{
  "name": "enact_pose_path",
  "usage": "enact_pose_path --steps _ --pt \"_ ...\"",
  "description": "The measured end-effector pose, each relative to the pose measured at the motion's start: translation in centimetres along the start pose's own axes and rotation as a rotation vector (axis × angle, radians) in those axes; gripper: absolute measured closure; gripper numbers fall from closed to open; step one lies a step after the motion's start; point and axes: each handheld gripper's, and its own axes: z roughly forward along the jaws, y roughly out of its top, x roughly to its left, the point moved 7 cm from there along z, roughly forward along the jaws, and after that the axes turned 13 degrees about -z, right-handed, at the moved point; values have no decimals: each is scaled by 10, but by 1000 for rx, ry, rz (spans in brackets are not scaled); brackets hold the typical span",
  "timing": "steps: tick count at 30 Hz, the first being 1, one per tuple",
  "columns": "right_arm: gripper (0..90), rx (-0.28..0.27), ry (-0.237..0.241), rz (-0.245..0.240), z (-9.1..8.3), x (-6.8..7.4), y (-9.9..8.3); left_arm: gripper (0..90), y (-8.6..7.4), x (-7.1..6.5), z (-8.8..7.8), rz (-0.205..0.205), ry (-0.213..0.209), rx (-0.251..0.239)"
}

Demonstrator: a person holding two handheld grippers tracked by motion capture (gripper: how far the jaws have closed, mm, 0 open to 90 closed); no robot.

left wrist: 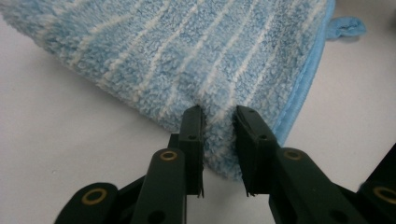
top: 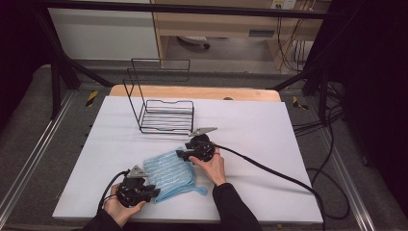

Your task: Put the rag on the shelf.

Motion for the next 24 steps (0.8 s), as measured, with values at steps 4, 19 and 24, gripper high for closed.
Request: enact_pose_path --steps 4,19,24 --pt "558 27 18 -9 9 0 -4 759 0 0 0 9 -2 1" --pt "798 49 52 14 7 8 -7 839 2 0 -1 42 -8 7" --pt "801 45 10 34 -3 10 -8 845 4 1 -3 59 -17 16"
